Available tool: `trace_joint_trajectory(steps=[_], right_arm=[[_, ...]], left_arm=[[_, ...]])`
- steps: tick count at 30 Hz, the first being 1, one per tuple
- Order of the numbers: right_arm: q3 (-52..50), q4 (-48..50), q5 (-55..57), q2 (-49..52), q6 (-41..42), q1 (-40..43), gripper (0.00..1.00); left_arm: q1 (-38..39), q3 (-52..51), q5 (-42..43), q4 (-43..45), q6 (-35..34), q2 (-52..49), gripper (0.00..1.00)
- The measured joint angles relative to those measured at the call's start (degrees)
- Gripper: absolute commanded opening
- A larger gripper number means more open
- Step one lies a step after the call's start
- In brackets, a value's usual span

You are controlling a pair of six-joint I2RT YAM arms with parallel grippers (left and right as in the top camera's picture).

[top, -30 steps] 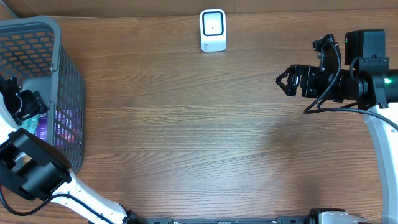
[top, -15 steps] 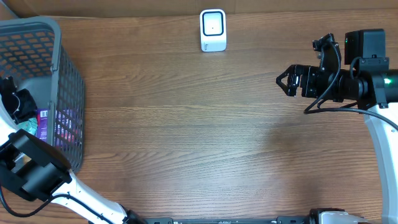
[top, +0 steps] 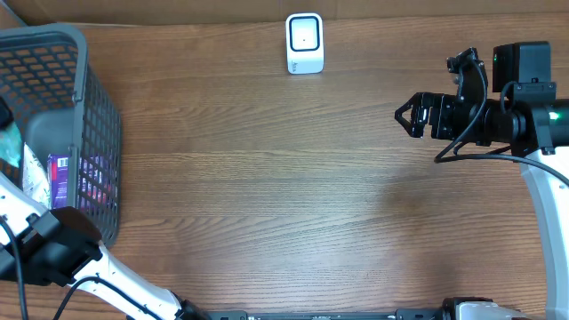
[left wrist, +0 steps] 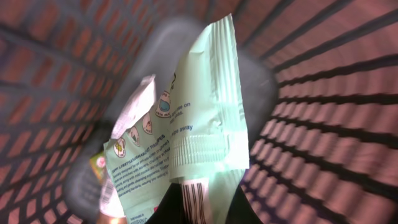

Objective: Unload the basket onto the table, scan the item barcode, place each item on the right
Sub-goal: 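Lift the wipes pack out and place it on the table centre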

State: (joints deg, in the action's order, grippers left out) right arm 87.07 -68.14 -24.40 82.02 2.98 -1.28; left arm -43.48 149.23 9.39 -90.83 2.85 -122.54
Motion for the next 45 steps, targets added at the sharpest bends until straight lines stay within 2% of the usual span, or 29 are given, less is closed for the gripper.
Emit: trace_joint_trajectory(steps=[6, 11, 16, 21, 27, 32, 39, 42, 45], right_arm=[[0.00, 0.00, 0.00, 0.00, 0.00, 0.00, 1.00], [0.00, 0.00, 0.00, 0.00, 0.00, 0.00, 1.00], [0.00, 0.00, 0.00, 0.00, 0.00, 0.00, 1.00], [0.00, -0.02, -0.02, 0.00, 0.00, 0.00, 1.00], [0.00, -0.02, 0.00, 0.00, 0.00, 0.00, 1.00], [0.00, 0.02, 0.00, 0.00, -0.02, 0.00, 1.00], [0.00, 0.00, 0.00, 0.00, 0.00, 0.00, 1.00], [0.00, 0.00, 0.00, 0.00, 0.02, 0.00, 1.00], [0.00, -0.02, 0.02, 0.00, 0.02, 0.02, 1.00]], left_arm=[[0.83, 9.60, 8.96, -2.93, -0.42, 2.12, 0.04], [6.25, 13.25, 12.46, -5.35, -0.39, 8.44, 0.04], [18.45, 14.21, 13.35, -5.86, -0.35, 15.74, 0.04], [34.01, 11.87, 11.02, -5.84, -1.70, 18.03, 0.04], [50.03, -5.70, 2.40, -4.66, -7.04, 17.38, 0.04], [58.14, -24.61, -2.60, 4.46, -10.36, 15.15, 0.04], [62.12, -48.50, -3.23, 23.89, -16.09, 12.96, 0.04], [62.16, -57.94, -1.81, 33.59, -20.72, 12.79, 0.04], [62.16, -64.26, 0.31, 39.43, -25.29, 12.79, 0.04]])
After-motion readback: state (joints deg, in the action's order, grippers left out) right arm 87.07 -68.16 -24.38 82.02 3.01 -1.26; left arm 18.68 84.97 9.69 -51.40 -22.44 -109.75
